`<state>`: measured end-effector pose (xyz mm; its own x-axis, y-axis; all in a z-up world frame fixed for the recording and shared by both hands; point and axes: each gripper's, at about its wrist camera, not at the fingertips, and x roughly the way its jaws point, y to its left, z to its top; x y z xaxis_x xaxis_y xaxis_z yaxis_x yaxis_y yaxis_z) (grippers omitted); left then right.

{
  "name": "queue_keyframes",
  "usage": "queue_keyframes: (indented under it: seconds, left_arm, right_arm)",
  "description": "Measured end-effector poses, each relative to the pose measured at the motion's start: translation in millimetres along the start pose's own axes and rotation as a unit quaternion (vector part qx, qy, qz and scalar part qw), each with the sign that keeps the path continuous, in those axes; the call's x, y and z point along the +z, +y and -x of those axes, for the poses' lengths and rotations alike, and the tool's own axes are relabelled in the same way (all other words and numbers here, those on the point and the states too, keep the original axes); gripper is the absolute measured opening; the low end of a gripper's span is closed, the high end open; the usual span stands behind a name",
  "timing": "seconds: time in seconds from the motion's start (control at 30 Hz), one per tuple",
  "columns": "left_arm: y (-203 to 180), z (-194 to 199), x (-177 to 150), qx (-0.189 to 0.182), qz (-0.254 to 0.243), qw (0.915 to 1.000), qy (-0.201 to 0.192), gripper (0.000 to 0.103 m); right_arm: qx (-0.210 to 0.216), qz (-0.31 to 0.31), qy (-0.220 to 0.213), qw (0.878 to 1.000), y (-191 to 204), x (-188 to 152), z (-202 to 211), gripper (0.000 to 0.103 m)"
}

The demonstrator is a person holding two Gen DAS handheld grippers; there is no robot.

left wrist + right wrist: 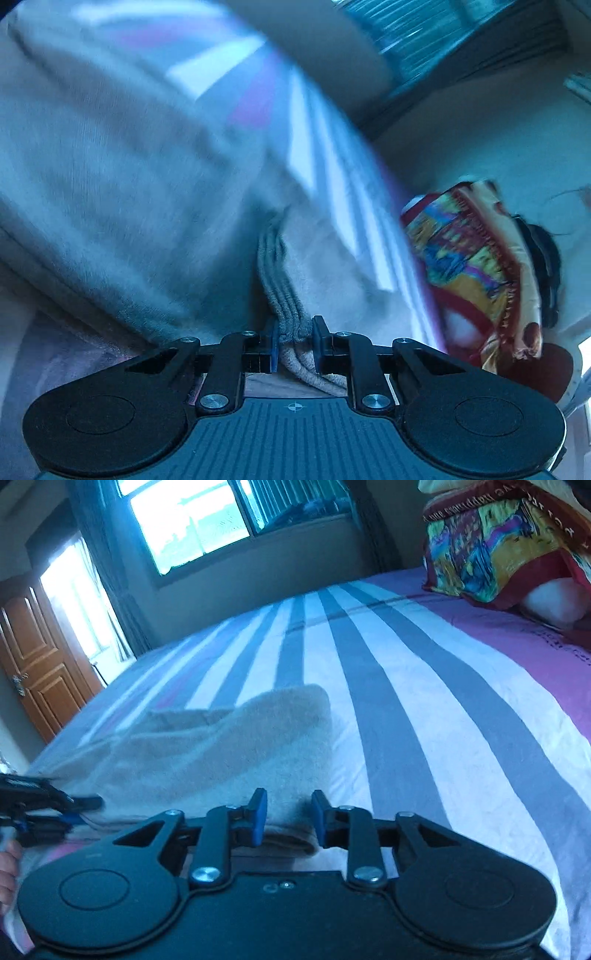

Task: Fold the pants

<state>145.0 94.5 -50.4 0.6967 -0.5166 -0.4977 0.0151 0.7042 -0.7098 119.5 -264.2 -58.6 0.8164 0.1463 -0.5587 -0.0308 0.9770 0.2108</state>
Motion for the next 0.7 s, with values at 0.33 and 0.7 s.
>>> queue_keyframes:
  seconds: [0.33, 0.7]
  left_arm:
    - [-10.4, 15.9, 9.4, 0.089, -0.108, 0.9894, -0.039, 0.023]
    - [-33.6, -77.8, 65.5, 0.149, -0.2, 0.9683, 0.015, 0.03]
  right_arm:
    - [-0.009, 0.037, 0.022, 0.999, 7.1, -3.0, -7.6, 0.016]
    - [-0.039, 0.067, 0.0, 0.997, 7.4, 71.5, -83.6, 0.021]
